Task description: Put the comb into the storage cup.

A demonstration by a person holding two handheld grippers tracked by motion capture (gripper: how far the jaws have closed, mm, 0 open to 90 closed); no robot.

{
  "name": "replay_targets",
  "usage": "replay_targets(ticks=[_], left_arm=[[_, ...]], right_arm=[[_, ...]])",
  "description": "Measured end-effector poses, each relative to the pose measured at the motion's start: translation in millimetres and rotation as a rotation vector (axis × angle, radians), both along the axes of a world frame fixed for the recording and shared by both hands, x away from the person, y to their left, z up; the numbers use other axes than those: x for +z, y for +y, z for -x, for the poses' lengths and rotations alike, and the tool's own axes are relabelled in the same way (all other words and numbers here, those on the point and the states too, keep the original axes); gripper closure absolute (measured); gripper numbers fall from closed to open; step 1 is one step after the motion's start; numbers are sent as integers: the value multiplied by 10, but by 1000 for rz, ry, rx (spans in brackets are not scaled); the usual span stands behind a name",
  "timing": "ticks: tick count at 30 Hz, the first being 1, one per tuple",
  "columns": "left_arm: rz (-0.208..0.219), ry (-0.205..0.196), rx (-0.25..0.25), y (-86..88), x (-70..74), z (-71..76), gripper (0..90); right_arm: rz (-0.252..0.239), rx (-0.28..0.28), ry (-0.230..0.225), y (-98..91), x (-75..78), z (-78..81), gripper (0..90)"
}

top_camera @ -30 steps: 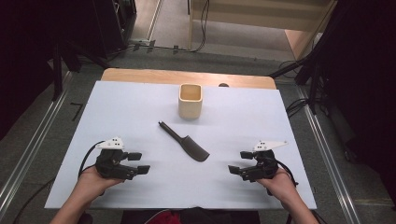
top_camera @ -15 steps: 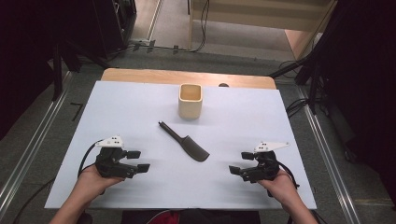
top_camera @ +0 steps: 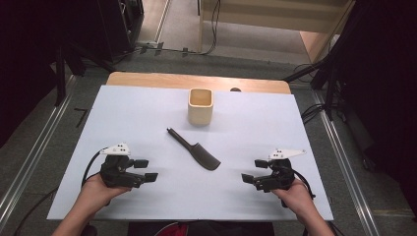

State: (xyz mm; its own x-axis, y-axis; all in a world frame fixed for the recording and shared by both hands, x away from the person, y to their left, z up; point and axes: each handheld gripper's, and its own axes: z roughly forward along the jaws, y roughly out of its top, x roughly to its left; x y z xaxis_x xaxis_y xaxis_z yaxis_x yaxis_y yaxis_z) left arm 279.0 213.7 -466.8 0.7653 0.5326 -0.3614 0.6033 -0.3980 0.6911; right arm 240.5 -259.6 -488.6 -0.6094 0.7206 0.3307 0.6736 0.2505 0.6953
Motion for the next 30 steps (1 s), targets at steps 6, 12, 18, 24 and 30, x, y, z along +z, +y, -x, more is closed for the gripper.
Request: replay_targets(ticks=[6, 12, 18, 24, 30], left_arm=[[-4, 2, 11, 0, -4, -4, 301], [3, 3, 10, 10, -5, -14, 301], [10, 1, 28, 24, 17, -28, 302], [18, 12, 54, 28, 50, -43, 320], [23, -9, 68, -23, 131, -86, 332]], right_arm=[[7, 1, 0, 1, -7, -2, 127], [11, -2, 10, 13, -10, 2, 127], [17, -4, 7, 8, -12, 0, 127], [18, -16, 9, -9, -11, 0, 127], [18, -18, 5, -4, -8, -5, 127]])
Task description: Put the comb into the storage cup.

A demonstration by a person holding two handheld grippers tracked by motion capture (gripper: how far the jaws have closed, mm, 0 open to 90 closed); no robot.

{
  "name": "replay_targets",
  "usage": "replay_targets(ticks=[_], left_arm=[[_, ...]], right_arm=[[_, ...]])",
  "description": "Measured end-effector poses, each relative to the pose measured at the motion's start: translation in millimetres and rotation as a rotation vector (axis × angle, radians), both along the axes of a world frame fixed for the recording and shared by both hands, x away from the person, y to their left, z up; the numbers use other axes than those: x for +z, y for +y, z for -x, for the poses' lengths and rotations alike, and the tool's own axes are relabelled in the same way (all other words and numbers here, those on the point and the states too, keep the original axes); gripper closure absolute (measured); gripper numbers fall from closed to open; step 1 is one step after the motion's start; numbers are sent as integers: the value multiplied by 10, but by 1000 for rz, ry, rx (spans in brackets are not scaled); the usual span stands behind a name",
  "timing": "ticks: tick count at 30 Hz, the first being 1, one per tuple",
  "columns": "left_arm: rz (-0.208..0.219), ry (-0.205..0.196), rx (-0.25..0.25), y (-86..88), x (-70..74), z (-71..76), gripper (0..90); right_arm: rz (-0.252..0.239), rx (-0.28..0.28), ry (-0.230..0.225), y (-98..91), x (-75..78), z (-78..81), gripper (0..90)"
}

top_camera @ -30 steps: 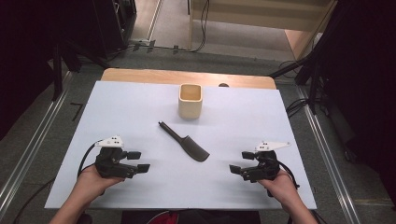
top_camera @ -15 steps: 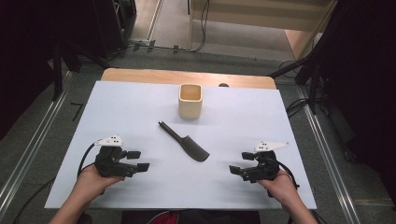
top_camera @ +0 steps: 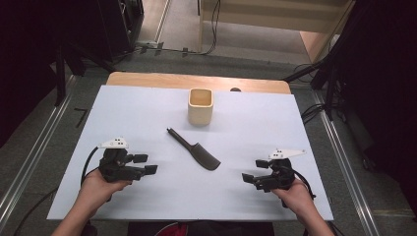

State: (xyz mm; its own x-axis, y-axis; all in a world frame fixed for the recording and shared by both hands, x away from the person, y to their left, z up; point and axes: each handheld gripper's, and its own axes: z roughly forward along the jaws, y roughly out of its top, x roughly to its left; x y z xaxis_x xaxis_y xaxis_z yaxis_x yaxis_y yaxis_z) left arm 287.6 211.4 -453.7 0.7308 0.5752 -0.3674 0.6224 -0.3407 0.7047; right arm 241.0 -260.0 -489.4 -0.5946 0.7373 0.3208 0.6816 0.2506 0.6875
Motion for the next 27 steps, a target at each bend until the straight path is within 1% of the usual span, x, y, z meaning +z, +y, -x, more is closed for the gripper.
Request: replay_targets(ticks=[1, 2, 4, 6, 7, 11, 13, 15, 20, 23, 24, 27], left_arm=[[0, 0, 0, 0, 0, 0, 333], [-3, 14, 1, -25, 8, -24, 332], [-6, 22, -7, -45, 18, -44, 332], [-17, 8, -15, -54, 43, -59, 331], [-16, 6, -16, -59, 55, -71, 331], [-30, 9, -18, -97, 89, -145, 307], [-40, 10, -20, -126, 99, -181, 306], [-38, 11, -22, -153, 110, -207, 303], [-55, 8, -37, -221, 151, -259, 303], [-33, 11, -39, -245, 179, -283, 303], [-33, 11, -39, -245, 179, -283, 303], [-43, 26, -18, -258, 200, -341, 303]], right_arm=[[-2, -1, 1, 5, 0, 0, 127], [-2, 1, 2, 10, -1, 0, 127], [-1, 5, 1, 18, -1, -1, 127], [-3, 8, -3, 23, -2, -2, 127], [-3, 7, -5, 23, -2, -4, 127], [-6, 6, -4, 19, 3, -3, 127], [-9, 0, -6, 16, 4, -6, 127], [-8, -2, -6, 13, 6, -7, 127], [-10, -1, -7, 7, 7, -13, 127], [-12, -2, -6, 9, 8, -16, 127], [-12, -1, -6, 10, 8, -16, 127], [-10, 2, -5, 14, 9, -15, 127]])
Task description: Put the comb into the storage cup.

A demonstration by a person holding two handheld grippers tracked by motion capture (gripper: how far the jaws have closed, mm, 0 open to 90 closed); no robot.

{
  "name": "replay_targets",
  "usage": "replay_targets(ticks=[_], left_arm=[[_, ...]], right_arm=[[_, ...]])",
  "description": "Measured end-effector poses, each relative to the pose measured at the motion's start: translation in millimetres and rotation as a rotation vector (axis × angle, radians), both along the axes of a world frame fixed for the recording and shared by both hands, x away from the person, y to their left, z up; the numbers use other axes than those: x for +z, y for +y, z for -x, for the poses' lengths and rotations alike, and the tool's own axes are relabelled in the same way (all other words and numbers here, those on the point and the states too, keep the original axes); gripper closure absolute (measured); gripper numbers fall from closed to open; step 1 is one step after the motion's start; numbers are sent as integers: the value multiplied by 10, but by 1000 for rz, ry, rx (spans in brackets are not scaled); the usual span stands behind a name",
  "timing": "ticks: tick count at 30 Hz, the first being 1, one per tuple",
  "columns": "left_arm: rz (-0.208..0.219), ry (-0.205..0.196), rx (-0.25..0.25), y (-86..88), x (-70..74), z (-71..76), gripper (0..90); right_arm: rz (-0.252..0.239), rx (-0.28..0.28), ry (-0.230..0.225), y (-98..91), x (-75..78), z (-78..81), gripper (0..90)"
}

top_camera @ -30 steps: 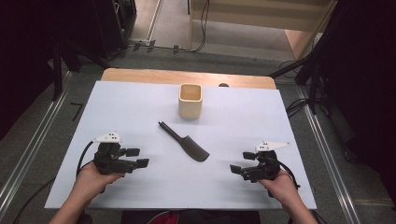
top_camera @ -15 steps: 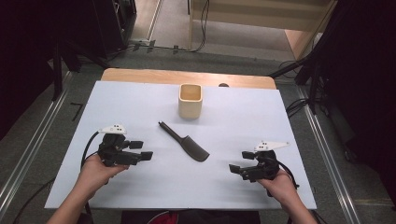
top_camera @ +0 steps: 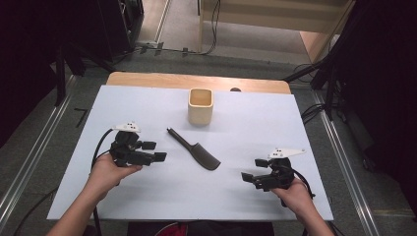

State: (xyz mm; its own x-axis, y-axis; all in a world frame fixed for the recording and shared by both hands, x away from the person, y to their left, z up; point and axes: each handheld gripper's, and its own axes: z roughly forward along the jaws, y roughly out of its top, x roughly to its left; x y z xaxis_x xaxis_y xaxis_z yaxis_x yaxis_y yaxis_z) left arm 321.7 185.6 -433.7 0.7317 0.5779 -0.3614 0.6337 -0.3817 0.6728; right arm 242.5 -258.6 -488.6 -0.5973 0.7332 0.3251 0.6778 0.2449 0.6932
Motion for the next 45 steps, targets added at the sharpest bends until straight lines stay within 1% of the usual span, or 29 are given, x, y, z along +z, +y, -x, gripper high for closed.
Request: replay_targets(ticks=[3, 6, 7, 8, 9, 10, 11, 16, 18, 19, 21, 24, 27, 28, 33, 35, 39, 42, 45], left_arm=[[-1, -7, 4, -20, 14, -36, 303], [15, -18, 28, -35, 17, -79, 302], [21, -15, 46, -34, 13, -98, 302], [25, -4, 52, -25, 10, -124, 302], [39, 10, 56, -18, 6, -146, 302], [49, 14, 51, -9, 4, -169, 302], [51, 15, 57, -12, 5, -186, 303], [35, 6, 57, -76, 44, -282, 304], [26, 1, 43, -118, 56, -310, 304], [28, 4, 32, -133, 60, -325, 304], [24, 1, 32, -166, 66, -355, 304], [30, 3, 22, -195, 68, -407, 304], [16, -3, 22, -225, 71, -464, 303], [22, 1, 19, -234, 72, -481, 304], [3, 17, 9, -294, 69, -571, 305], [-4, 15, 6, -311, 69, -600, 306], [-6, 17, 7, -350, 65, -655, 306], [6, 18, 7, -368, 63, -700, 306], [-6, 14, 6, -400, 70, -746, 306]], right_arm=[[3, 0, 1, 1, 1, -2, 127], [-2, 0, 2, 1, 4, -2, 127], [-5, 1, -2, -1, 4, -3, 127], [-10, -5, -2, 1, 11, 1, 127], [-10, -1, -11, -2, 14, -3, 127], [-12, 0, -11, -4, 18, -3, 127], [-12, -1, -9, -4, 19, -4, 127], [-8, -2, -3, 0, 12, -8, 127], [-9, -3, -6, 0, 14, -7, 127], [-10, -1, -7, -4, 18, -7, 127], [-13, -3, -11, -6, 24, -5, 127], [-10, -2, -11, -5, 20, -10, 127], [-10, -2, -8, -2, 19, -10, 127], [-10, -1, -8, -2, 18, -10, 127], [-4, -3, -2, -3, 15, -14, 128], [-3, -4, -2, -4, 14, -15, 129], [-2, -3, 1, -4, 13, -16, 130], [-6, -3, 2, -2, 13, -17, 130], [-7, -2, 0, 5, 14, -17, 130]])
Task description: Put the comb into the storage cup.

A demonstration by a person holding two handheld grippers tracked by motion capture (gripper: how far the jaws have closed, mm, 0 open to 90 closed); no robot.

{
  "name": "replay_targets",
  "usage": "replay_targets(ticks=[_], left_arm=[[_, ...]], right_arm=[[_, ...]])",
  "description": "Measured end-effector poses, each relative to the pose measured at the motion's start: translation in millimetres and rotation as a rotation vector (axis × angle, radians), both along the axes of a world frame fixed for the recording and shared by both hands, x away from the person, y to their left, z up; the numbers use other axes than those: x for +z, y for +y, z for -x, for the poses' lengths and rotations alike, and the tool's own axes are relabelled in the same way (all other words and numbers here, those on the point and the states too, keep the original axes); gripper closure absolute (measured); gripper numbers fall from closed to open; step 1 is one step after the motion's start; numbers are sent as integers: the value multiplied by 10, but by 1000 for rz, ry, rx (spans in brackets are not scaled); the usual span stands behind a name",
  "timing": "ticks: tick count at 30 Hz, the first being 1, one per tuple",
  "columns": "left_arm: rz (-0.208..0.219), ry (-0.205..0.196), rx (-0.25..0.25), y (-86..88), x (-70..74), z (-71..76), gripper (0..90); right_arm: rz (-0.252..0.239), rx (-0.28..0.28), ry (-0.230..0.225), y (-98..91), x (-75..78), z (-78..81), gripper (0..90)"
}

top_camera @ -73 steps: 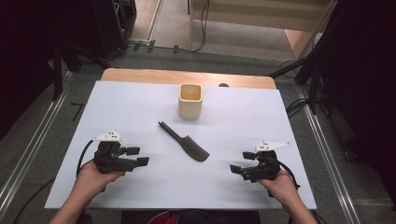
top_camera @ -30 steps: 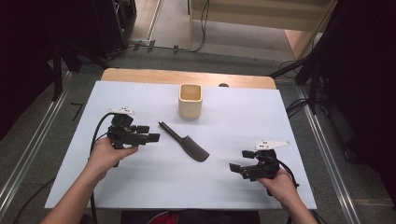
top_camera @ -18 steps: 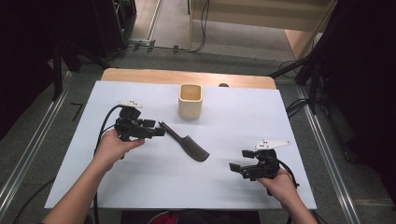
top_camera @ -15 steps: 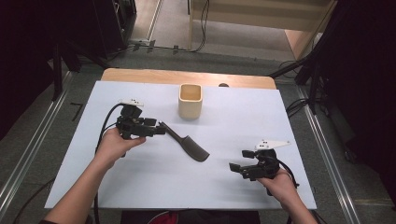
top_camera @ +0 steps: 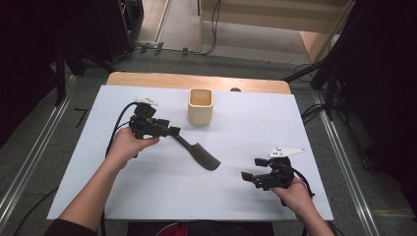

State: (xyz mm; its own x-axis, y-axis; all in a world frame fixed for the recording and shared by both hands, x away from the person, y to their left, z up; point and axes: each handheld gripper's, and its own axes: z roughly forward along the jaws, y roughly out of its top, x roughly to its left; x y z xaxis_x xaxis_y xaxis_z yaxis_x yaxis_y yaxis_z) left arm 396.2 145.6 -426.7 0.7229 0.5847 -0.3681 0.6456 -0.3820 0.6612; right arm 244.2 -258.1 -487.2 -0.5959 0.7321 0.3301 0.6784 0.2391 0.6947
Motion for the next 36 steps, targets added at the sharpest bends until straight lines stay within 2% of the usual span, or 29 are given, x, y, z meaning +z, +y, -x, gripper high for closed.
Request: replay_targets(ticks=[3, 5, 10, 14, 19, 23, 31, 35, 36], left_arm=[[3, -7, -9, -35, 14, -52, 306], [23, 3, -6, -53, 16, -85, 308], [-4, -9, -13, -119, 13, -155, 313], [9, -12, -9, -153, -21, -211, 325], [-37, -22, -10, -193, -67, -259, 329], [-17, -21, -9, -218, -97, -301, 339], [-31, -9, -19, -246, -174, -355, 360], [-6, 10, -10, -224, -194, -355, 509], [-9, 12, -15, -220, -206, -348, 606]], right_arm=[[0, 2, -3, 2, 4, -1, 130], [2, 2, -2, 3, 4, -3, 130], [-3, 2, 0, -5, 3, -9, 130], [-3, 4, -4, -1, 12, -5, 130], [-7, 3, -15, -5, 20, -10, 130], [-10, -4, -16, -16, 22, -15, 130], [-6, 1, -13, -15, 17, -18, 130], [-7, 1, -12, -16, 17, -19, 130], [-5, 1, -12, -17, 17, -19, 130]])
